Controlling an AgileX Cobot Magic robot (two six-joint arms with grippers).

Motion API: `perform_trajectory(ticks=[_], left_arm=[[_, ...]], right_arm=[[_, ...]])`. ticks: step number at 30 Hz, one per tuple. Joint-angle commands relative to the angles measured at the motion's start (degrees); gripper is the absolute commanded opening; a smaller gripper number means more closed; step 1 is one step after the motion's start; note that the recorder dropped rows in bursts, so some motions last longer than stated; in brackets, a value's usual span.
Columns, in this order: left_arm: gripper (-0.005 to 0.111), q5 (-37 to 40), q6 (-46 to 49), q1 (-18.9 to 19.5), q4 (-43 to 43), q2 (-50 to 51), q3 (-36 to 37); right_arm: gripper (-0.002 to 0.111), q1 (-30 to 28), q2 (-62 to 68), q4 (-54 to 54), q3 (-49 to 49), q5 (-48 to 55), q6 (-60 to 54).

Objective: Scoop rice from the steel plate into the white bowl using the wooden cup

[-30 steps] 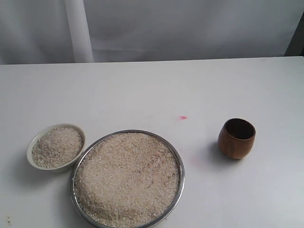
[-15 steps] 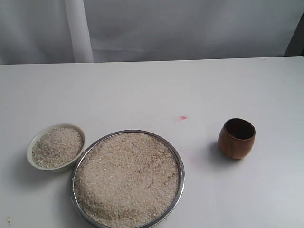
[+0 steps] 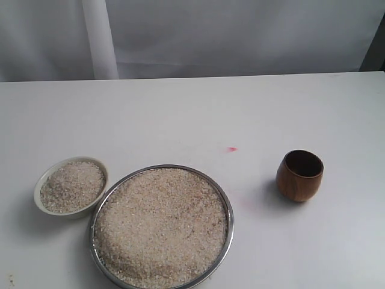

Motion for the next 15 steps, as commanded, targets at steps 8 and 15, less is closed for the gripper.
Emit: perform_trajectory(ticks=[8,15], left_arm=[[0.000,-0.4,-0.1,-0.4,-0.3,0.0,-0.1],[0.000,-0.4,-0.1,-0.4,-0.3,0.0,-0.1]], right_arm=[[0.000,-0.4,-0.4,-0.9,3.5,-0.3,1.1],[0.000,-0.4,-0.4,-0.9,3.5,0.0,0.5]])
